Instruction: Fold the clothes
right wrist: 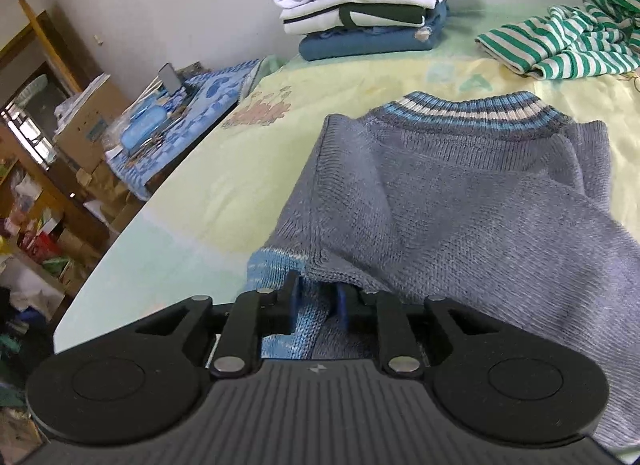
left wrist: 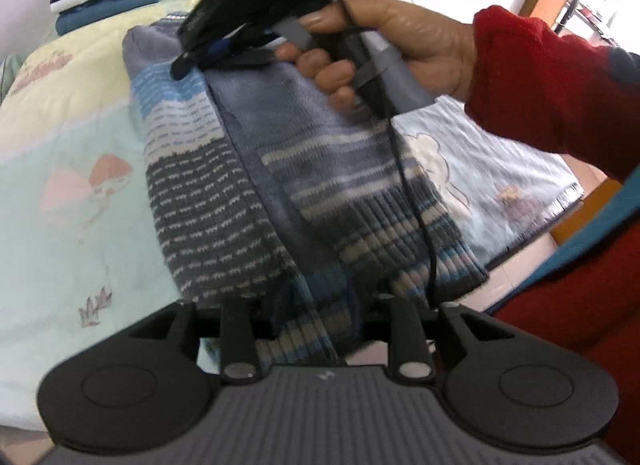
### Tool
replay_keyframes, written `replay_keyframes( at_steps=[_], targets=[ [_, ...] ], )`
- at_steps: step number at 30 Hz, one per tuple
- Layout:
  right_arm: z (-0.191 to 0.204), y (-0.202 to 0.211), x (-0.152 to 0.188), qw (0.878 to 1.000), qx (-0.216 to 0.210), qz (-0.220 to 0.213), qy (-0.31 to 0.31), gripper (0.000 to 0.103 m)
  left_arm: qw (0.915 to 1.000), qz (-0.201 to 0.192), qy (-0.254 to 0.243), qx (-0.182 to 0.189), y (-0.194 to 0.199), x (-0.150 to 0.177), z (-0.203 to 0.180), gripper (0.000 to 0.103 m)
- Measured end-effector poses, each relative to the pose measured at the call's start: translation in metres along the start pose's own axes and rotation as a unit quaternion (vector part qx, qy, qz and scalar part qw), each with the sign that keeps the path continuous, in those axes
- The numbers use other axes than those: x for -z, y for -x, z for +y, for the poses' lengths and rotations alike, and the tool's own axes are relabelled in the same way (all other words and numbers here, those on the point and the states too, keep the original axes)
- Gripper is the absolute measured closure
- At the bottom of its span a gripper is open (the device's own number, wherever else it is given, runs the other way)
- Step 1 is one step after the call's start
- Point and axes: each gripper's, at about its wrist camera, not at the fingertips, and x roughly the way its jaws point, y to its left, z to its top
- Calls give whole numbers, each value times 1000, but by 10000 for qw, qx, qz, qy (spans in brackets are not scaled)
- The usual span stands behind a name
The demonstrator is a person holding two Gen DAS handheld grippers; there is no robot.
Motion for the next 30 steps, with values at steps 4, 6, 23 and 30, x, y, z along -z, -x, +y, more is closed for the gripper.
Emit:
replay_keyframes(
  at_steps=[4,6,23,30],
  targets=[
    [-4,26,3,9998,-135,53,-113,77,9998,-50,81,-173,27,6,15,75],
    [2,34,5,9996,-284,2,-40,75,9995,-98,86,-303,33,3,23,75],
    [22,22,-18,9996,-227,96,104,79,9945,-193,-1032,19,2,-49,50,74],
    [15,-13,-73,9920,897,-741,485,55,9883,-602,-1392,-141,-39,-111,89,74]
  ],
)
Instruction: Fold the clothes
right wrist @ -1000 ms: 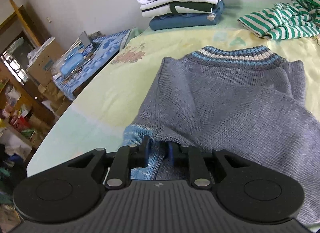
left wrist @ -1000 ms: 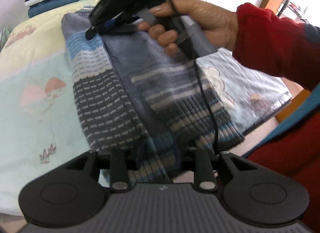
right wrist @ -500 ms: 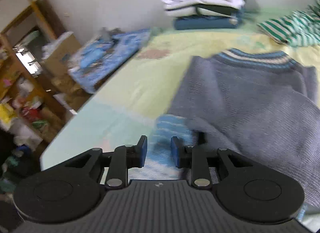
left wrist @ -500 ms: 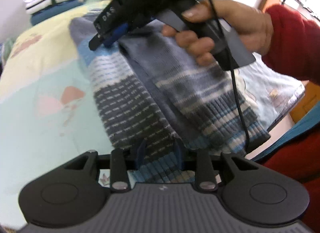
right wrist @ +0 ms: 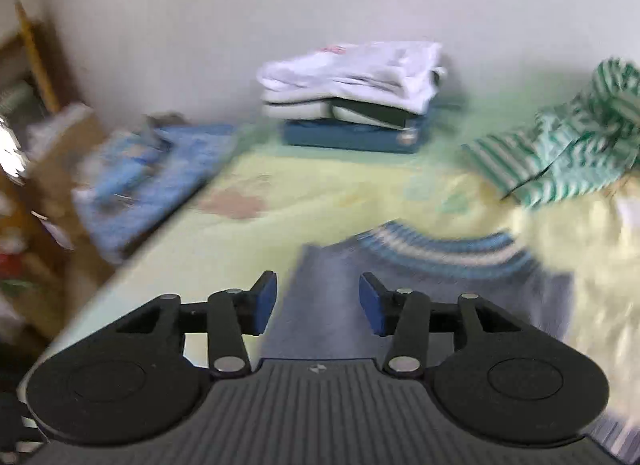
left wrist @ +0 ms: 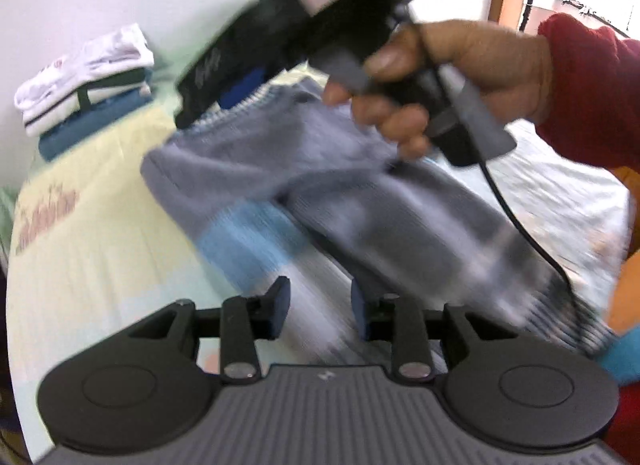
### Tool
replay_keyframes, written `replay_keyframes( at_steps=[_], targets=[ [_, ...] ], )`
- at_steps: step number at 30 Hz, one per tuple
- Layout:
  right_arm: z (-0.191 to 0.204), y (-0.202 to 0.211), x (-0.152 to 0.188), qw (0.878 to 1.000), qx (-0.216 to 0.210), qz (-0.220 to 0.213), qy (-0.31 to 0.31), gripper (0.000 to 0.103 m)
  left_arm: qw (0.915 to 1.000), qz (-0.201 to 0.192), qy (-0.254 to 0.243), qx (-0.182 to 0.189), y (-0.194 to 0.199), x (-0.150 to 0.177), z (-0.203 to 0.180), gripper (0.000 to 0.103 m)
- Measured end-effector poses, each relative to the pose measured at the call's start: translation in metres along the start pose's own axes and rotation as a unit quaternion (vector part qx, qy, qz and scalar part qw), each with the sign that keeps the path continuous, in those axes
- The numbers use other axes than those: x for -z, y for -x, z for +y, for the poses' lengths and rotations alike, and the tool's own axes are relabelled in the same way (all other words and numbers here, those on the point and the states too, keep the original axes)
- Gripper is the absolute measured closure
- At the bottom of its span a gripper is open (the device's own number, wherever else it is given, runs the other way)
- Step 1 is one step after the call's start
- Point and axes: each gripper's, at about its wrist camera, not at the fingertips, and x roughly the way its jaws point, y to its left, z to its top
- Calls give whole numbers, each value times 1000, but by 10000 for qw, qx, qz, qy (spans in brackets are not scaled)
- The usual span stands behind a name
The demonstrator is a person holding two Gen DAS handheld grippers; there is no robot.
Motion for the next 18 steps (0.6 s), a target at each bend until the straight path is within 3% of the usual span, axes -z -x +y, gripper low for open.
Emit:
replay_keyframes(
  at_steps=[4,7,8,9,10,14,18],
  targets=[
    [-6,-36,3,9981,403,395,236,56,9999,-50,-16,164,-26,-9,21,74],
    [-16,-45,10,9975,343,609,78,57,9993,33,-60,359,-40,-7,30,74],
    [-14,-45,12,9970,349,681,108,63,9991,10,-101,421,-40,-7,31,74],
    [-12,-44,15,9959,382,801,176,86,9987,-13,-142,482,-40,-6,32,73],
    [-11,-42,15,9952,467,826,238,96,9983,-36,-183,543,-41,-6,33,73],
    [-9,-26,10,9965,611,513,269,97,9963,-83,-268,807,-40,-8,40,73],
    [-21,-35,11,9946,882,532,99,97,9948,-83,-356,949,-44,-12,43,59]
  ],
)
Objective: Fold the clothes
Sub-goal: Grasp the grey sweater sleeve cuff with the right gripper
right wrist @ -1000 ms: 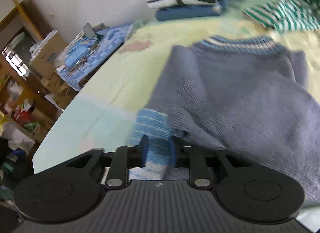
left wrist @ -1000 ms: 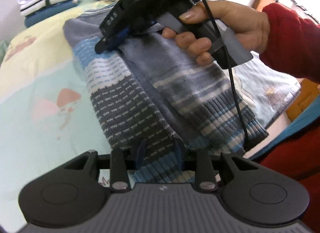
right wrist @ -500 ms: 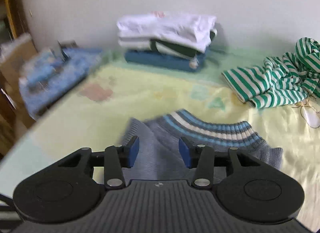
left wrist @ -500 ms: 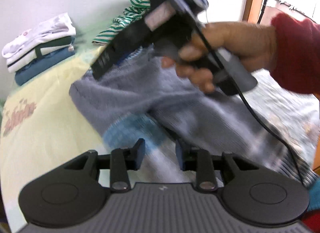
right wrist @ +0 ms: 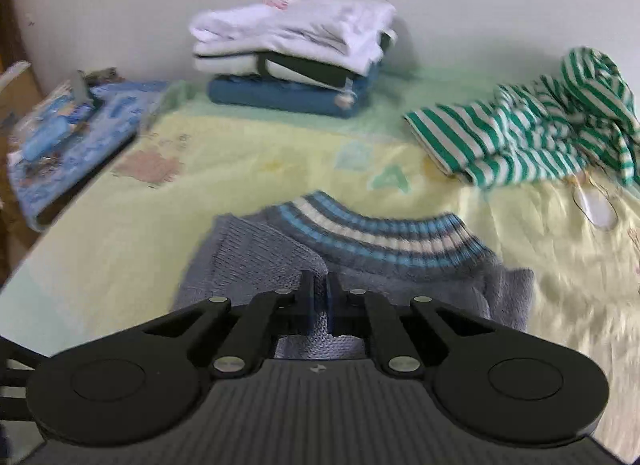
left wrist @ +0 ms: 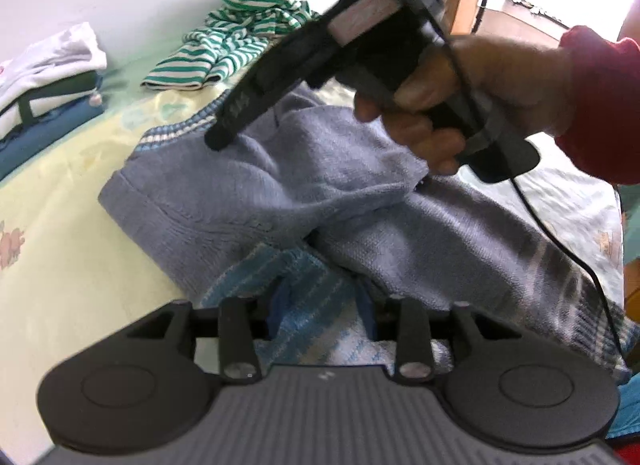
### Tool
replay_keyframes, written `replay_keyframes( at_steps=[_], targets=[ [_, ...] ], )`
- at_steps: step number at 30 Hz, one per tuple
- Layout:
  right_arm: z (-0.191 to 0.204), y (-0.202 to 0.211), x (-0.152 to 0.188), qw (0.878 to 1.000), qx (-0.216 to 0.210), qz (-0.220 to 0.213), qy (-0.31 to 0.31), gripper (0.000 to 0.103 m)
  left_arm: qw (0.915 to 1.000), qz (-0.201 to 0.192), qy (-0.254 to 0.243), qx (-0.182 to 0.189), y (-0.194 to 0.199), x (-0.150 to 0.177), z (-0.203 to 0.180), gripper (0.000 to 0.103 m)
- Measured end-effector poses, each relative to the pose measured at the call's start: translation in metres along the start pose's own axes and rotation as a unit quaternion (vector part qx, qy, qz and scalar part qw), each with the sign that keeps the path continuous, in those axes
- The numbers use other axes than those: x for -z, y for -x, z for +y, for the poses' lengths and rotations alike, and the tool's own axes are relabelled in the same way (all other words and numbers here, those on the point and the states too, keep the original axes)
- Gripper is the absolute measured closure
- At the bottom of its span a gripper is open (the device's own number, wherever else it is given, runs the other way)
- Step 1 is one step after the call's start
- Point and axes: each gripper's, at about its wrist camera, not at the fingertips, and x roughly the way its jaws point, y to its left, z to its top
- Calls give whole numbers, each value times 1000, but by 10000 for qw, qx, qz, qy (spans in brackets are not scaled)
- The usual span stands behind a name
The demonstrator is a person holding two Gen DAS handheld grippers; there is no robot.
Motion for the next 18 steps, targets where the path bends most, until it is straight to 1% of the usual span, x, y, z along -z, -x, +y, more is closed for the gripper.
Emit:
replay_keyframes(
  at_steps=[1,2,4,5,6,7,8,9,11,13,14,15,17,18],
  targets=[
    [0,-7,4,9999,97,51,12,97,10000,-2,-28,31,-2,0,0,58],
    [3,-9,6,9998,139,-34,98,97,10000,-25,-58,64,-2,1,0,55],
    [7,-8,9,9993,232,-138,241,94,9998,-13,-179,108,1,1,-3,55],
    [7,-5,9,9992,308,-130,227,80,9996,-10,-220,152,3,1,-4,55],
    [5,5,8,9990,400,-176,89,68,9995,-38,-218,210,6,2,-2,55],
    [3,17,9,9988,359,-325,-58,68,9994,-74,-197,269,10,2,0,55],
    [2,30,11,9985,213,-453,-200,68,9993,-80,-184,300,11,2,2,55],
    [0,42,14,9981,-100,-473,-370,68,9993,-63,-187,312,10,3,4,55],
    [0,54,24,9959,-621,-280,-601,69,9992,6,-172,359,3,1,9,57],
    [4,55,36,9955,-716,-11,-624,69,9990,5,-211,399,0,1,7,57],
    [3,54,44,9965,-605,71,-564,73,9988,3,-234,439,-1,0,4,57],
    [3,54,51,9974,-490,151,-503,83,9984,10,-248,501,-2,0,1,57],
    [-6,60,59,9982,-278,-48,-529,97,9975,21,-289,648,-6,-3,-4,56],
    [-14,62,60,9971,-153,-121,-734,103,9972,30,-376,649,-9,-5,-7,56]
  ],
)
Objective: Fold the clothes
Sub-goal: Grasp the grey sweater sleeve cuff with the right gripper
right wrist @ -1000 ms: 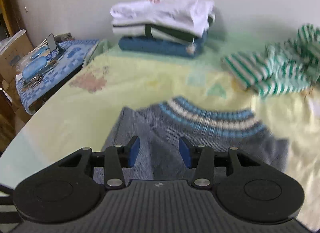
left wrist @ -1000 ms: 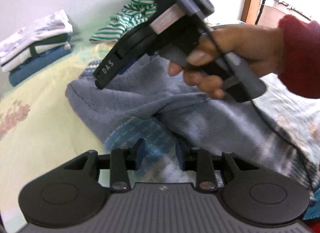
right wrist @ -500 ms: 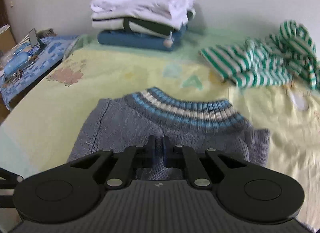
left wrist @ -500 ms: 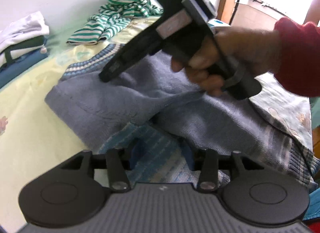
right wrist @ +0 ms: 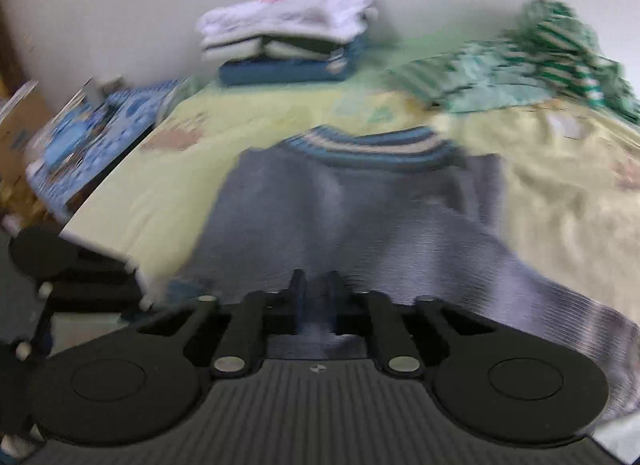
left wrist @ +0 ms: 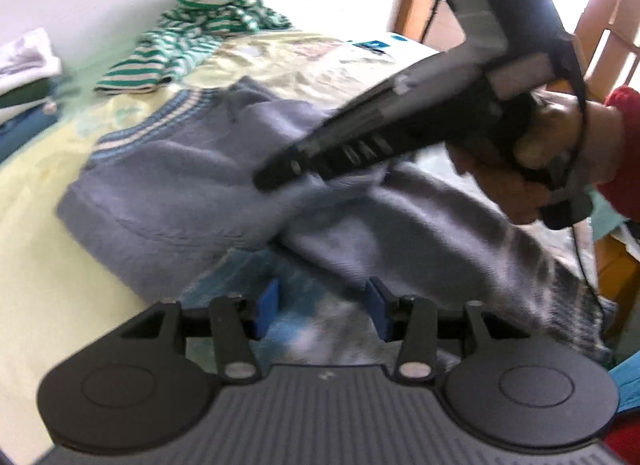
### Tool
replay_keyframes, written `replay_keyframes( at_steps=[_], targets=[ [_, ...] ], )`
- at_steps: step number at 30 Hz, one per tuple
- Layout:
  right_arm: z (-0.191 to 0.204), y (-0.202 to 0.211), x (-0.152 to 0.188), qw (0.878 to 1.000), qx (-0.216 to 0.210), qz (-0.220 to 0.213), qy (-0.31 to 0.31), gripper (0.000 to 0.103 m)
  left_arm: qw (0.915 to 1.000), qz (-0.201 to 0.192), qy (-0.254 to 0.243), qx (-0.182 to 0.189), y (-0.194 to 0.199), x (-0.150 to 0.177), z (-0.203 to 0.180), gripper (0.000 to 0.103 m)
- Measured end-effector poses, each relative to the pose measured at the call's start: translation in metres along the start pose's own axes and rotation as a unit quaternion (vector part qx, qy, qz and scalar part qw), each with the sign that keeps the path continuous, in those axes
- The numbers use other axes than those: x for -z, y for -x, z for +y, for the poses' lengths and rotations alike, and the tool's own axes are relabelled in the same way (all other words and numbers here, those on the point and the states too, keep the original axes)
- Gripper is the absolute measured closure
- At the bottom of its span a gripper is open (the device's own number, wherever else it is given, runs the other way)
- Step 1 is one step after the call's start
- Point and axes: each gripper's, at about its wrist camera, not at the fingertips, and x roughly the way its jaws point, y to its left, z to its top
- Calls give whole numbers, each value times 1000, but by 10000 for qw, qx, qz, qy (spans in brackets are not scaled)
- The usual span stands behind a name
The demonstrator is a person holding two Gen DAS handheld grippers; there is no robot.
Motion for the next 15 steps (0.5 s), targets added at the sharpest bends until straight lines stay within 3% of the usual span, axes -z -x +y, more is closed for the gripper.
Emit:
replay_keyframes(
  at_steps=[2,4,6,8,10,15],
  targets=[
    [-12,4,-1,9988,119,-73,-472,103,9999,39,-141,-63,-3,-3,0,56],
    [-15,18,0,9974,-23,-199,-693,94,9997,55,-207,-120,-2,-5,1,57],
    [-15,34,5,9971,-13,-368,-663,75,9997,-2,-127,-190,6,-5,5,57],
    [-22,43,14,9969,139,-365,-680,64,9996,20,3,-268,5,-7,11,56],
    [-34,47,25,9957,292,-247,-845,65,9993,137,105,-346,-3,-7,14,56],
    [-86,89,46,9775,749,-628,-1869,65,9989,191,79,-413,-10,-15,-2,54]
  ],
)
